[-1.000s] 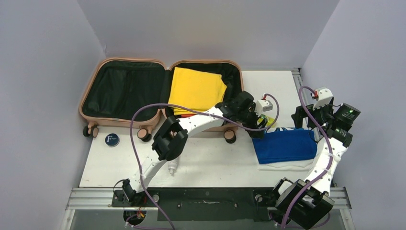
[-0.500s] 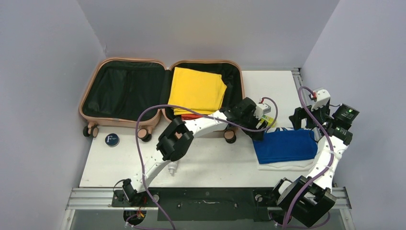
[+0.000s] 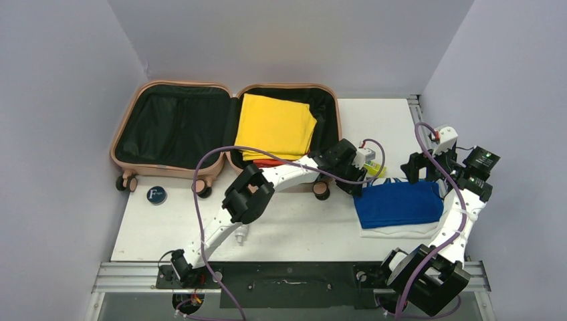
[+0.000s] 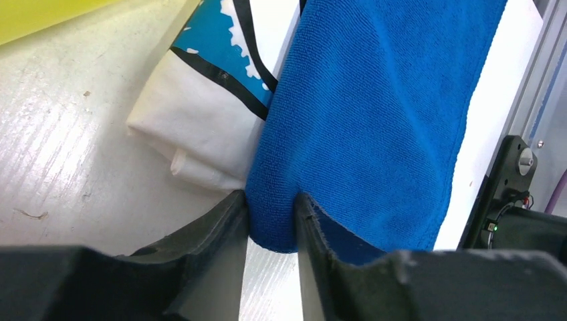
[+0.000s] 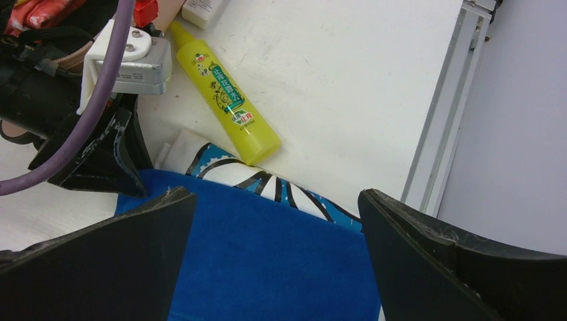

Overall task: Pack the luggage
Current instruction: Move the clothes to the center of the board, then pick up the clothes at the center of the board.

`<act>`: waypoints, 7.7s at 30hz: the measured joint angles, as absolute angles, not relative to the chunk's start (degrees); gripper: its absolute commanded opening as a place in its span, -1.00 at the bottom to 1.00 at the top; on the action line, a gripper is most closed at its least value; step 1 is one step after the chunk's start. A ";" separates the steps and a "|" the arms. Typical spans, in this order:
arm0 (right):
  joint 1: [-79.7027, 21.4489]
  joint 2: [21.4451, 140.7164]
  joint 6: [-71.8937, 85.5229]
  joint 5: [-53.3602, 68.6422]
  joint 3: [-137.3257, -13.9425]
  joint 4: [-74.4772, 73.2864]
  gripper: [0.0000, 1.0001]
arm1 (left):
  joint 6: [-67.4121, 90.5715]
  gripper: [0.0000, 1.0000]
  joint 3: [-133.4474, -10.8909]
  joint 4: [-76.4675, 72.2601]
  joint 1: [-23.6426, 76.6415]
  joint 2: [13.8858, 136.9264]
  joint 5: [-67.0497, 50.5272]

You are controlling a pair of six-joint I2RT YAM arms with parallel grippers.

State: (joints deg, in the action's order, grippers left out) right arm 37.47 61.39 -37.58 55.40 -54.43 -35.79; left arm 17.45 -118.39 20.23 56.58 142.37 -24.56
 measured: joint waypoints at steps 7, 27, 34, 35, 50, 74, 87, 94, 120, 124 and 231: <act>37.47 61.39 -37.95 55.88 -54.43 -36.18 0.93 | 18.98 -1.00 -118.39 20.56 56.45 142.41 -26.28; 37.47 61.36 -37.93 56.05 -54.43 -36.27 0.92 | 23.66 -1.00 -123.42 29.89 56.21 139.85 -20.71; 37.47 60.73 -37.91 56.10 -54.52 -36.32 0.92 | 23.07 -1.00 -117.14 35.81 56.21 132.53 -19.40; 37.47 60.51 -37.91 56.14 -54.52 -36.32 0.92 | 22.70 -1.00 -116.33 36.67 56.21 131.74 -19.22; 36.23 64.88 -41.58 54.89 -56.27 -40.66 0.92 | 14.33 -1.00 -114.74 48.58 51.29 129.86 -28.64; 34.06 67.02 -40.66 47.64 -55.27 -39.38 0.94 | 5.89 -1.00 -98.80 60.71 39.44 119.63 -37.23; 34.06 79.83 -41.06 41.23 -54.72 -42.19 0.93 | -13.15 -1.00 -88.27 72.62 27.27 113.10 -35.07; 34.00 88.20 -44.53 41.04 -55.07 -44.62 0.93 | -18.24 -1.00 -86.54 73.52 25.52 112.16 -32.67; 19.59 108.66 -83.53 39.83 -79.99 -64.71 0.94 | -20.14 0.92 -90.48 74.48 24.14 107.13 -26.74; 18.57 110.26 -86.04 38.81 -79.96 -66.15 0.93 | -21.02 0.92 -92.42 73.91 23.90 106.52 -26.79; 49.19 83.74 -105.67 58.85 -60.18 -67.94 0.79 | -40.91 -1.00 -141.93 43.33 62.43 150.45 -11.25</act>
State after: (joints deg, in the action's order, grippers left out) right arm 49.19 83.74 -105.67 58.85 -60.18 -67.94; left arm -40.91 -141.93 43.33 62.43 150.45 -11.25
